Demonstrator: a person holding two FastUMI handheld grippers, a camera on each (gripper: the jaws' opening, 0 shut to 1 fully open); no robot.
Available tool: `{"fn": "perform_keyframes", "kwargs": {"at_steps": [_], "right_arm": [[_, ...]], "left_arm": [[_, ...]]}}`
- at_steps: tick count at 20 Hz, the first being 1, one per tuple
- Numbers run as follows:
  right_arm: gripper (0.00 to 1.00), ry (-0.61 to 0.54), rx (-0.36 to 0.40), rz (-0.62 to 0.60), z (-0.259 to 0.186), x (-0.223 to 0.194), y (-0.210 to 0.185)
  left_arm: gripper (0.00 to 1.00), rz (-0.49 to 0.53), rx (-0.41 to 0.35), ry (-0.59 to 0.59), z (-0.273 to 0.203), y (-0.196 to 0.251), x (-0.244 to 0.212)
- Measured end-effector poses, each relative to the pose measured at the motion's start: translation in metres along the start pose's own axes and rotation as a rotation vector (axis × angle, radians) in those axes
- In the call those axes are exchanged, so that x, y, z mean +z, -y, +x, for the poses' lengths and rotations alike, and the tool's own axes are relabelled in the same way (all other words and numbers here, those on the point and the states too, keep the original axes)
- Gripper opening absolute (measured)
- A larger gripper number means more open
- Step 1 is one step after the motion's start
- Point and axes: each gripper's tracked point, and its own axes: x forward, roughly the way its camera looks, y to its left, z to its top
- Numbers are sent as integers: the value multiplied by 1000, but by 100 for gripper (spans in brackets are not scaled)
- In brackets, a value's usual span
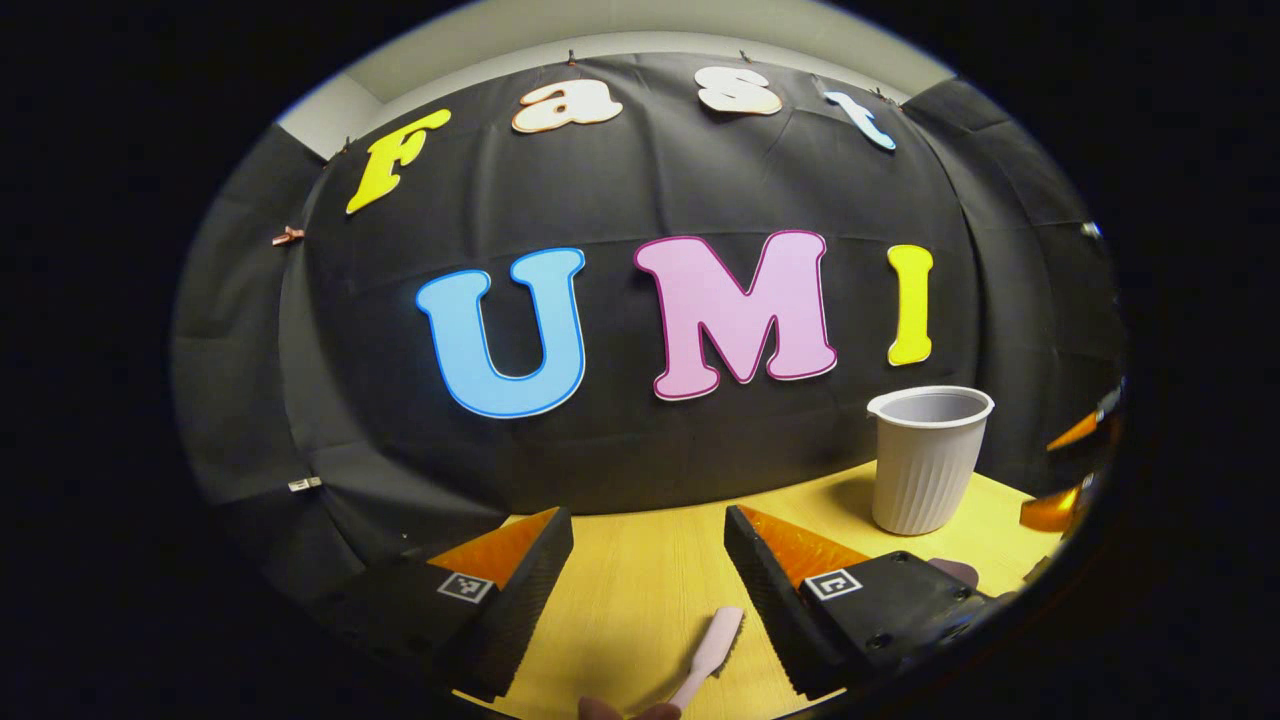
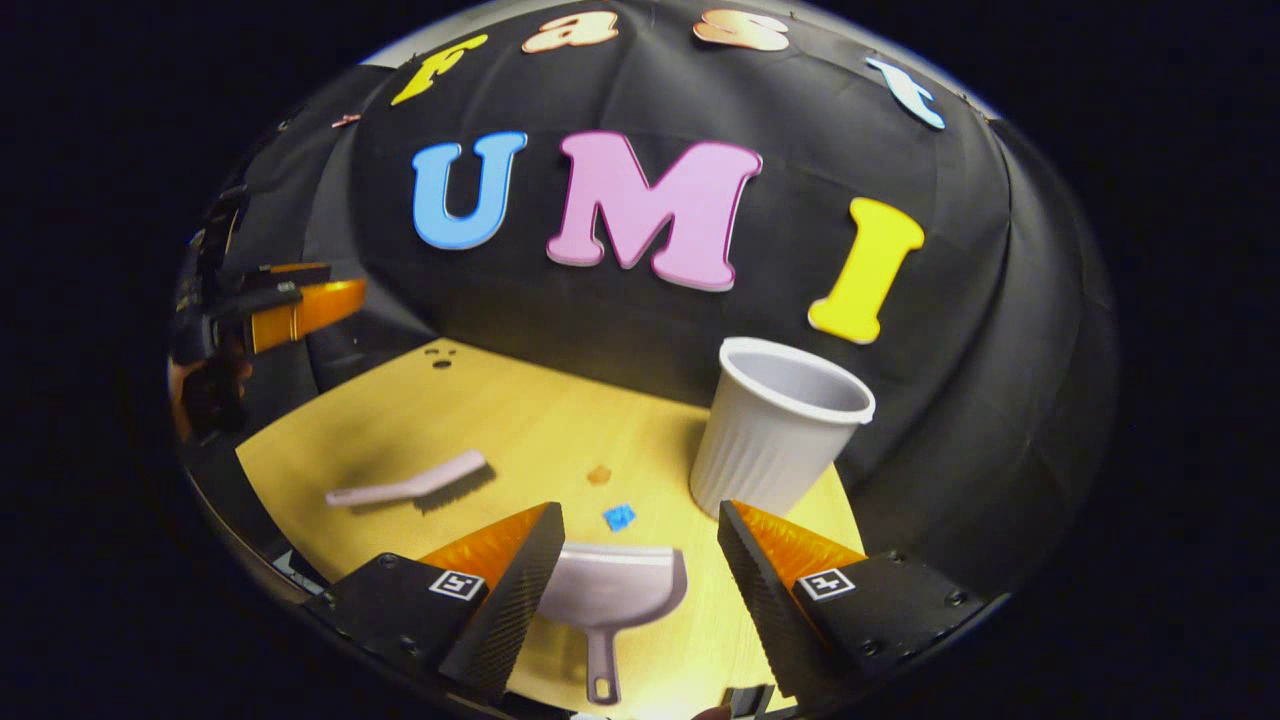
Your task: Pick up the small broom and dustpan from the desktop, sweep the trash into the dustpan with the broom, and then empty the trash into the garbage bin.
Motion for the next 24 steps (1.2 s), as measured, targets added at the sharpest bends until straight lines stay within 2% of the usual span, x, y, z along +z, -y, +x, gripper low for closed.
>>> {"fn": "perform_keyframes", "kwargs": {"at_steps": [6,9,13,16,19,22,23,24], "right_arm": [[97,-266,84,42,8,-96,-25],[96,-417,101,55,22,-139,-29],[96,-562,123,63,42,-182,-38],[95,-628,131,64,58,-203,-48],[84,-670,141,89,72,-212,-55],[80,-696,146,102,84,-217,-57],[67,-708,139,114,87,-218,-56],[61,-723,134,130,88,-221,-55]], "left_arm": [[97,16,17,-26,0,-8,-15],[97,13,29,-33,-2,-12,-18],[97,17,38,-39,-8,-16,-22],[97,27,48,-43,-10,-20,-25],[97,23,59,-55,-12,-23,-29],[97,27,71,-62,-15,-27,-32],[97,28,75,-64,-15,-29,-33],[97,28,78,-67,-15,-30,-34]]}}
